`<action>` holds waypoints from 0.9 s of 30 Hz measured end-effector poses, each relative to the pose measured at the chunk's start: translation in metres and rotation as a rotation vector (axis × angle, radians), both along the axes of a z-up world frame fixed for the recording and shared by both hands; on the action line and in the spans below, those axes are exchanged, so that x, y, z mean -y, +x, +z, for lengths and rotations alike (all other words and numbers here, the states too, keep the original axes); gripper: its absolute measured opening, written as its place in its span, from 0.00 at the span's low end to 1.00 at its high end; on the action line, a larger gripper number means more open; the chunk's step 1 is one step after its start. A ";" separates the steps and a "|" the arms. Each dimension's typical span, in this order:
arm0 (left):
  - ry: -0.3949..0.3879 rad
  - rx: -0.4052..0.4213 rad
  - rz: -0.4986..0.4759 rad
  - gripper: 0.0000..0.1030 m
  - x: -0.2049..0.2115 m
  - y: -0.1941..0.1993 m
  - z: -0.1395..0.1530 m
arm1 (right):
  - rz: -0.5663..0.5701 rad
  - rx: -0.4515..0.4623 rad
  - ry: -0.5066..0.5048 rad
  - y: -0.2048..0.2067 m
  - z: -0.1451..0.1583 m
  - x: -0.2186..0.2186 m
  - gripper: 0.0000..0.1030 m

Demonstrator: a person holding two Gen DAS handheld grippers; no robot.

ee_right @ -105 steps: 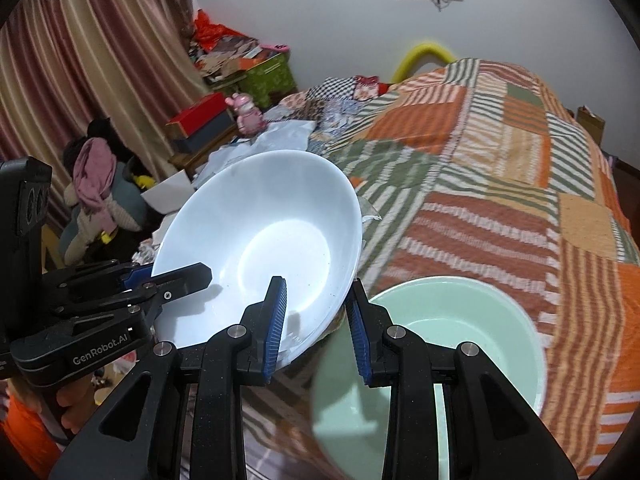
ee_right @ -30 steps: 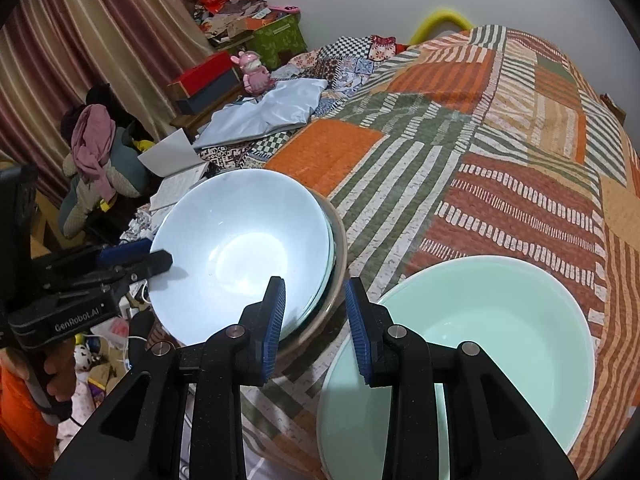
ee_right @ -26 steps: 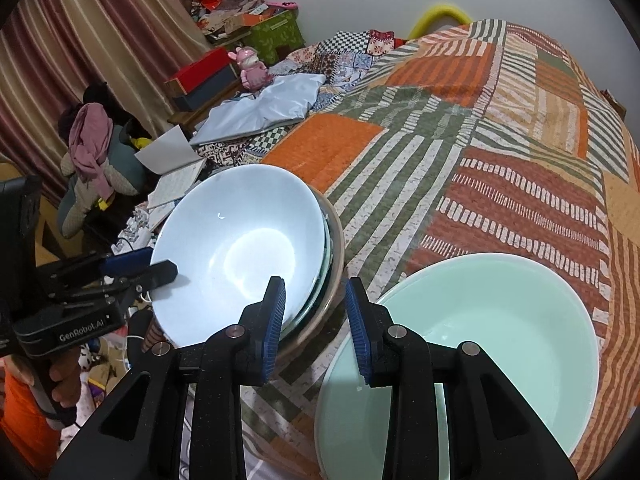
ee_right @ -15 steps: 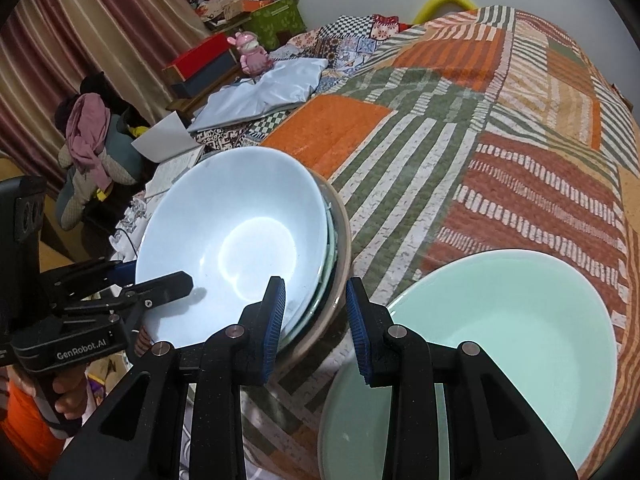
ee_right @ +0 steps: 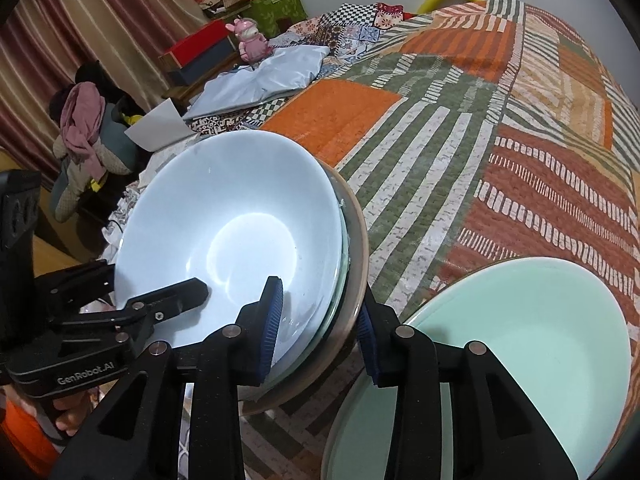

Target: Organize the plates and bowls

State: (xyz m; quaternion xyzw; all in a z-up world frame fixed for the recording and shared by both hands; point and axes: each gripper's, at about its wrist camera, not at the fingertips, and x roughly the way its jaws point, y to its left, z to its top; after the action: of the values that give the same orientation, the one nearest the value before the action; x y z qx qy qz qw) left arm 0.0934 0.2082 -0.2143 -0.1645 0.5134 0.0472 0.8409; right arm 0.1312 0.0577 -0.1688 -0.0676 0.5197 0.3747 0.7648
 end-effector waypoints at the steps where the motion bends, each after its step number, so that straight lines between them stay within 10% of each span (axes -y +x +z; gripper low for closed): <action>1: 0.002 -0.001 0.004 0.44 0.000 0.000 0.000 | -0.001 0.004 0.000 0.000 0.000 0.000 0.32; 27: 0.000 0.083 0.010 0.44 0.031 -0.002 0.049 | -0.082 0.058 0.079 0.000 0.041 0.038 0.32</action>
State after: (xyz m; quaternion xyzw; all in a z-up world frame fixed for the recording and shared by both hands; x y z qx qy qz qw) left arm 0.0919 0.1775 -0.1655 -0.1688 0.4772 0.0446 0.8613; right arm 0.1312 0.0194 -0.1280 -0.0270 0.4844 0.3612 0.7963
